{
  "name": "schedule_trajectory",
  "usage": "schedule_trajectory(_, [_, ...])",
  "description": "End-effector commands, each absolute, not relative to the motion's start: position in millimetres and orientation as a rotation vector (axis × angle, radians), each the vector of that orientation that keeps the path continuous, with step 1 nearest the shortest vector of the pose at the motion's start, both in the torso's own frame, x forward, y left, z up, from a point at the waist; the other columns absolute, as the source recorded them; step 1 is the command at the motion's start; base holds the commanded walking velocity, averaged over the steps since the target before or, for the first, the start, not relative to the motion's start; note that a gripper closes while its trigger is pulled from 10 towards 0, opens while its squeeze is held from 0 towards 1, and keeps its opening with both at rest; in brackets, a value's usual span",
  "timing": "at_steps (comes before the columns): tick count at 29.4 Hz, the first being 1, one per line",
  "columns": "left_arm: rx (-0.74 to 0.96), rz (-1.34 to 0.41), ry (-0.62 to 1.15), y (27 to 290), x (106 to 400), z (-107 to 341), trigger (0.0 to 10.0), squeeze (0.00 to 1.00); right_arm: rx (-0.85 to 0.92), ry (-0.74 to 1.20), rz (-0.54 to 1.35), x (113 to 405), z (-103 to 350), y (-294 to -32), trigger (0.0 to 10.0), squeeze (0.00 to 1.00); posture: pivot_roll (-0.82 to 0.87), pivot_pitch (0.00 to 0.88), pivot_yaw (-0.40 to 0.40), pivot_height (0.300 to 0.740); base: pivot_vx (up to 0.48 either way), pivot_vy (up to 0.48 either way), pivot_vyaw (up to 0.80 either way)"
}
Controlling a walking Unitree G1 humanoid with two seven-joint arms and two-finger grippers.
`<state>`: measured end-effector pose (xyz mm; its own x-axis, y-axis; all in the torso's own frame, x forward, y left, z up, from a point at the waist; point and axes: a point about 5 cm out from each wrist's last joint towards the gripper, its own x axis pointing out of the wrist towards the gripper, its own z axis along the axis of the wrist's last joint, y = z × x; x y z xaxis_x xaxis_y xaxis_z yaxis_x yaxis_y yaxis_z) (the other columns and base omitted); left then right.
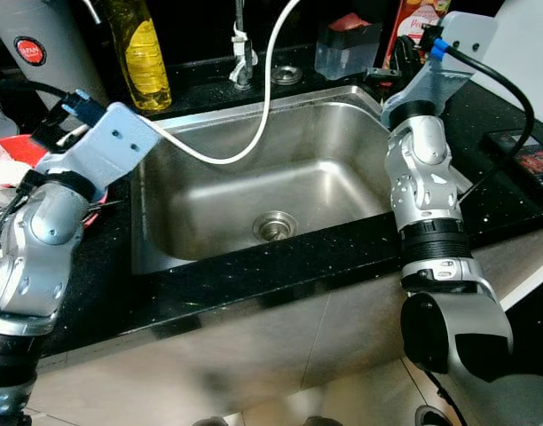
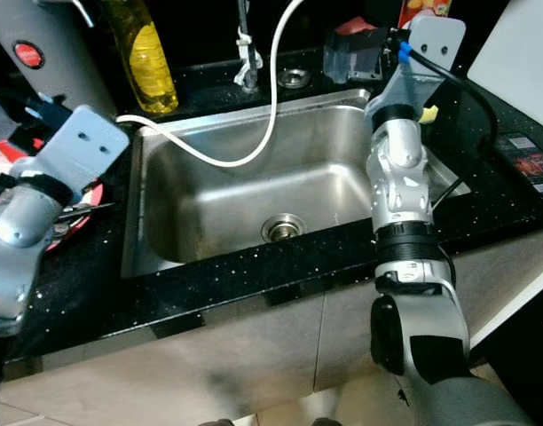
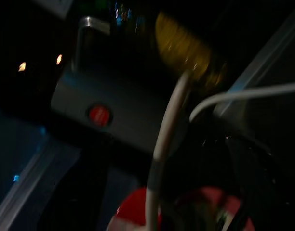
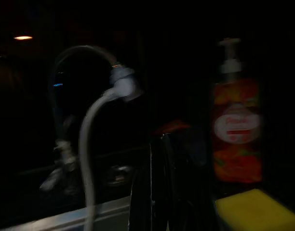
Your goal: Kitchen organization
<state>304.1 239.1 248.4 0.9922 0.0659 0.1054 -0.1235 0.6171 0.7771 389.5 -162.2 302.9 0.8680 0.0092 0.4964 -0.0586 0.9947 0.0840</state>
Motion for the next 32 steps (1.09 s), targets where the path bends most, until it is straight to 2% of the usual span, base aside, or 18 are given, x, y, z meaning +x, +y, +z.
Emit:
schedule_trajectory(1, [0.939, 0.165, -0.052, 252, 305, 254, 10.0, 0.46, 0.07, -0.517, 0.185, 386, 303, -139, 10.0, 0.0, 0.09, 0.0, 0.056, 0.74, 0.0, 0.0, 0.0])
schedule_trajectory(2, [0.912, 0.176, -0.044, 256, 310, 252, 10.0, 0.08, -0.007, -0.507, 0.392, 379, 297, -111, 10.0, 0.0, 0.09, 0.0, 0.056, 0.74, 0.0, 0.0, 0.0])
schedule_trajectory(3, [0.912, 0.176, -0.044, 256, 310, 252, 10.0, 0.08, -0.007, -0.507, 0.392, 379, 297, -111, 10.0, 0.0, 0.09, 0.0, 0.056, 0.74, 0.0, 0.0, 0.0])
schedule_trajectory(7, [0.899, 0.208, -0.022, 265, 321, 248, 10.0, 0.07, -0.076, -0.466, 0.813, 350, 277, -62, 10.0, 0.0, 0.09, 0.0, 0.052, 0.74, 0.0, 0.0, 0.0])
schedule_trajectory(10, [0.901, 0.23, -0.007, 271, 326, 247, 10.0, 0.06, -0.048, -0.451, 0.89, 343, 273, -51, 10.0, 0.0, 0.09, 0.0, 0.051, 0.74, 0.0, 0.0, 0.0])
schedule_trajectory(12, [0.9, 0.245, 0.017, 276, 331, 244, 10.0, 0.0, -0.017, -0.442, 0.912, 342, 273, -47, 10.0, 0.0, 0.09, 0.0, 0.051, 0.74, 0.0, 0.0, 0.0])
schedule_trajectory(14, [0.893, 0.249, 0.03, 279, 333, 241, 10.0, 0.0, -0.015, -0.443, 0.916, 342, 273, -47, 10.0, 0.0, 0.09, 0.0, 0.052, 0.74, 0.0, 0.0, 0.0])
schedule_trajectory(16, [0.873, 0.245, 0.057, 282, 337, 236, 5.3, 0.0, -0.02, -0.448, 0.9, 343, 274, -48, 10.0, 0.0, 0.08, 0.0, 0.054, 0.74, 0.0, 0.0, 0.0])
schedule_trajectory(17, [0.868, 0.242, 0.063, 283, 337, 235, 5.3, 0.0, -0.02, -0.449, 0.895, 344, 274, -48, 10.0, 0.0, 0.08, 0.0, 0.054, 0.74, 0.0, 0.0, 0.0])
schedule_trajectory(18, [0.867, 0.239, 0.064, 283, 338, 234, 0.0, 0.0, -0.023, -0.448, 0.896, 343, 274, -50, 10.0, 0.0, 0.08, 0.0, 0.054, 0.74, 0.0, 0.0, 0.0])
schedule_trajectory(25, [0.818, 0.187, 0.058, 277, 341, 228, 0.0, 0.0, -0.041, -0.438, 0.93, 337, 273, -55, 10.0, 0.0, 0.07, 0.0, 0.061, 0.74, 0.0, 0.0, 0.0])
schedule_trajectory(32, [0.753, 0.121, -0.025, 259, 343, 233, 0.0, 0.0, -0.048, -0.44, 0.951, 334, 272, -55, 10.0, 0.0, 0.07, 0.0, 0.061, 0.74, 0.0, 0.0, 0.0])
